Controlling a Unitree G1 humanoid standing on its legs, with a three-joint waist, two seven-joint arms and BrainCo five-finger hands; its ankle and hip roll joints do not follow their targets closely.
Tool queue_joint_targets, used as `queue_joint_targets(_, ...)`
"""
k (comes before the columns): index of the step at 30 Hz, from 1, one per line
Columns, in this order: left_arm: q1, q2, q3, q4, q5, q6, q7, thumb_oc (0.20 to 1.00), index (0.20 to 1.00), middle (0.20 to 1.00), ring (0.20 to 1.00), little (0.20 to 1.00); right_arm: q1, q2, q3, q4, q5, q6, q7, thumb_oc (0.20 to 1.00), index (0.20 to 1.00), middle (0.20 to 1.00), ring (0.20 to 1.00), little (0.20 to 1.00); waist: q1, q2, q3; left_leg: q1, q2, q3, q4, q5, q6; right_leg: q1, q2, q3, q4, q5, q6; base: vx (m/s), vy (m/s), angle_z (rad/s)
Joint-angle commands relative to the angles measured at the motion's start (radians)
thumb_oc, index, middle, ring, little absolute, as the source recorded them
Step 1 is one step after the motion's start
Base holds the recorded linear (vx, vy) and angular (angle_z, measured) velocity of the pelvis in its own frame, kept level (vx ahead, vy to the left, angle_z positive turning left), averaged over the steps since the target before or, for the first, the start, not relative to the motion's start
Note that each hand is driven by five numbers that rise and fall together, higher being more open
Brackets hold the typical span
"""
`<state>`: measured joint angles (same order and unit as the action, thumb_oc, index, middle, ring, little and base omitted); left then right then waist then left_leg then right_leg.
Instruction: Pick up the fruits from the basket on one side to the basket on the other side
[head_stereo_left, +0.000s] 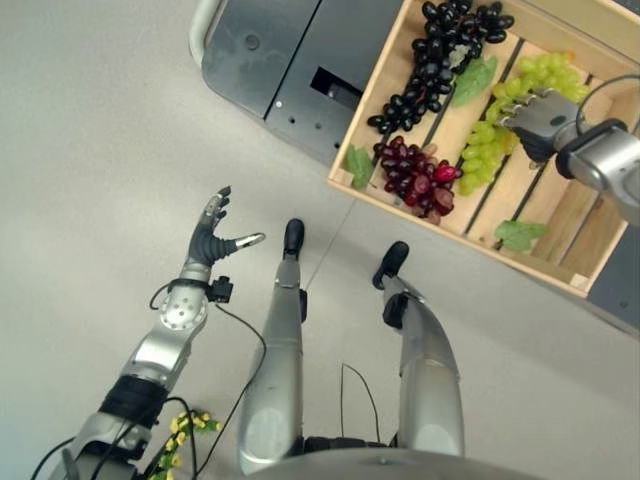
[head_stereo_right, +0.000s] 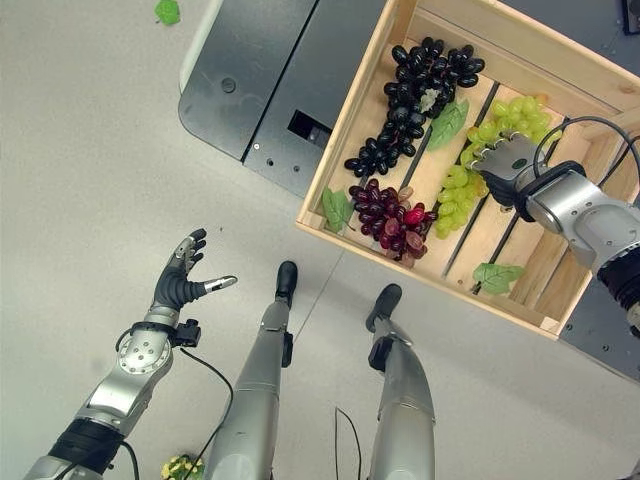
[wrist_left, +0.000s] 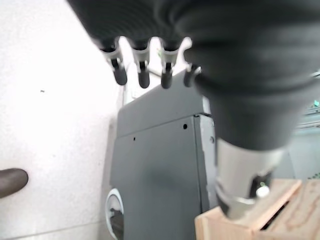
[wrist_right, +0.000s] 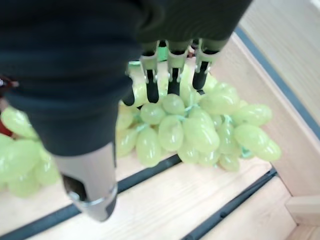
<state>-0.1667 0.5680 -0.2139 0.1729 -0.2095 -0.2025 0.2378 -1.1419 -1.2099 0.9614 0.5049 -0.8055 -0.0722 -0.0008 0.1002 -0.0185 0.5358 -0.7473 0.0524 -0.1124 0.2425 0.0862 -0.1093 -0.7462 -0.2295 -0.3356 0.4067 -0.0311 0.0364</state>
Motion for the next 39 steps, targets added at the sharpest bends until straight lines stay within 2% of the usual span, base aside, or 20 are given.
queue_joint_targets(1, 0.05, 0.008, 0.034, -0.067, 0.009, -0.036, 0.02, 1.0, 1.0, 1.0, 1.0, 1.0, -0.037, -0.022, 0.004, -0.014, -0.014, 0.024, -0.043, 1.0, 1.0, 1.0, 1.0, 1.0, 0.004, 0.005, -0.016, -0.012, -0.022, 0.023, 0.018, -0.009, 0.03, 0.028, 0.016, 0.011, 0.053, -0.085, 0.085, 0.0, 0.0, 0.0)
queue_joint_targets(11, 0.051, 0.018, 0.03, -0.077, 0.013, -0.045, 0.023, 1.0, 1.0, 1.0, 1.0, 1.0, -0.042, -0.034, -0.016, 0.033, -0.021, 0.038, -0.095, 1.0, 1.0, 1.0, 1.0, 1.0, 0.006, 0.005, -0.016, -0.013, -0.024, 0.024, 0.02, -0.009, 0.03, 0.025, 0.017, 0.015, 0.051, -0.081, 0.084, 0.0, 0.0, 0.0)
queue_joint_targets(19, 0.041, 0.016, 0.019, -0.072, 0.006, -0.046, 0.034, 1.0, 1.0, 1.0, 1.0, 1.0, -0.067, 0.022, -0.036, 0.117, -0.027, 0.076, -0.142, 1.0, 1.0, 1.0, 1.0, 1.0, 0.009, 0.02, -0.016, -0.027, -0.022, 0.022, 0.02, -0.003, 0.031, 0.009, 0.02, 0.018, 0.051, -0.08, 0.08, 0.0, 0.0, 0.0)
queue_joint_targets(20, 0.043, 0.011, 0.022, -0.073, 0.01, -0.048, 0.039, 1.0, 1.0, 1.0, 1.0, 1.0, -0.049, 0.032, -0.067, 0.11, -0.031, 0.083, -0.177, 1.0, 1.0, 1.0, 1.0, 1.0, 0.006, 0.025, -0.016, -0.029, -0.022, 0.022, 0.02, -0.003, 0.031, 0.005, 0.02, 0.02, 0.054, -0.081, 0.081, 0.0, 0.0, 0.0)
queue_joint_targets(24, 0.04, 0.016, 0.019, -0.07, 0.019, -0.052, 0.047, 1.0, 1.0, 1.0, 1.0, 1.0, -0.019, 0.04, -0.106, 0.104, -0.065, 0.097, -0.214, 1.0, 1.0, 1.0, 1.0, 1.0, 0.004, 0.028, -0.016, -0.03, -0.024, 0.022, 0.025, -0.005, 0.033, 0.006, 0.02, 0.022, 0.055, -0.081, 0.083, 0.0, 0.0, 0.0)
queue_joint_targets(31, 0.036, 0.023, 0.009, -0.069, 0.017, -0.064, 0.057, 1.0, 1.0, 1.0, 1.0, 1.0, 0.04, 0.015, -0.182, 0.11, -0.053, 0.104, -0.29, 1.0, 1.0, 1.0, 1.0, 1.0, -0.001, 0.027, -0.016, -0.032, -0.025, 0.02, 0.031, -0.007, 0.034, 0.005, 0.018, 0.024, 0.064, -0.083, 0.085, 0.0, 0.0, 0.0)
queue_joint_targets(39, 0.039, 0.036, 0.002, -0.069, 0.02, -0.069, 0.063, 1.0, 1.0, 1.0, 1.0, 1.0, 0.073, -0.012, -0.216, 0.135, -0.044, 0.117, -0.327, 1.0, 1.0, 1.0, 1.0, 1.0, -0.004, 0.024, -0.016, -0.031, -0.026, 0.02, 0.034, -0.008, 0.035, 0.003, 0.018, 0.024, 0.065, -0.081, 0.085, 0.0, 0.0, 0.0)
